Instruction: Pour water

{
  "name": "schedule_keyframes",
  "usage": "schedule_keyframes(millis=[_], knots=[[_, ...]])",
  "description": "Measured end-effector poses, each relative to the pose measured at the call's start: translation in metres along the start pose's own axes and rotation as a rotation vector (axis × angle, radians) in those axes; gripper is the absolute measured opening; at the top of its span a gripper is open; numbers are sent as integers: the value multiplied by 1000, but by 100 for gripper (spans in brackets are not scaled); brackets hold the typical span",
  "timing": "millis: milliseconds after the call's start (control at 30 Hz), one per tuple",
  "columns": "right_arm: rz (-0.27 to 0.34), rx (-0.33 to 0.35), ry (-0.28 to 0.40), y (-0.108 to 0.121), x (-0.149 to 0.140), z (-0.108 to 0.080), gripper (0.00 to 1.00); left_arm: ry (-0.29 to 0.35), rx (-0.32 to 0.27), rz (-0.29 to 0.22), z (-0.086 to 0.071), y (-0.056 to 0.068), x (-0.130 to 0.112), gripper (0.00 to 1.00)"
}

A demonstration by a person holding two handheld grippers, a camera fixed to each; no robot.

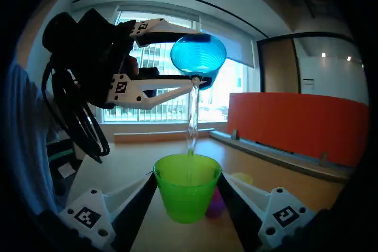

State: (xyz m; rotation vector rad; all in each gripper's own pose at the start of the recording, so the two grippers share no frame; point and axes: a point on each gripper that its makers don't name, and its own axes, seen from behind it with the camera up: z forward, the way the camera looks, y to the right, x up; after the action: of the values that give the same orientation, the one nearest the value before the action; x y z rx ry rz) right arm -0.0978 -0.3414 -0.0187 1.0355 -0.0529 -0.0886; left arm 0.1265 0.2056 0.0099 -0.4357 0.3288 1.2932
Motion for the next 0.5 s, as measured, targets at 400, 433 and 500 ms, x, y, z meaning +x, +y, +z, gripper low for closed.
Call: schedule_keyframes(millis=[400,433,500], knots=[[-16,-4,2,1,0,1,90,1,0,60,-4,-3,4,89],[-16,-5,2,1,1,1,90,1,0,66,-4,-3,4,89],[-17,-5,3,1,1,0,90,0,-1,78,-4,-3,5,89]])
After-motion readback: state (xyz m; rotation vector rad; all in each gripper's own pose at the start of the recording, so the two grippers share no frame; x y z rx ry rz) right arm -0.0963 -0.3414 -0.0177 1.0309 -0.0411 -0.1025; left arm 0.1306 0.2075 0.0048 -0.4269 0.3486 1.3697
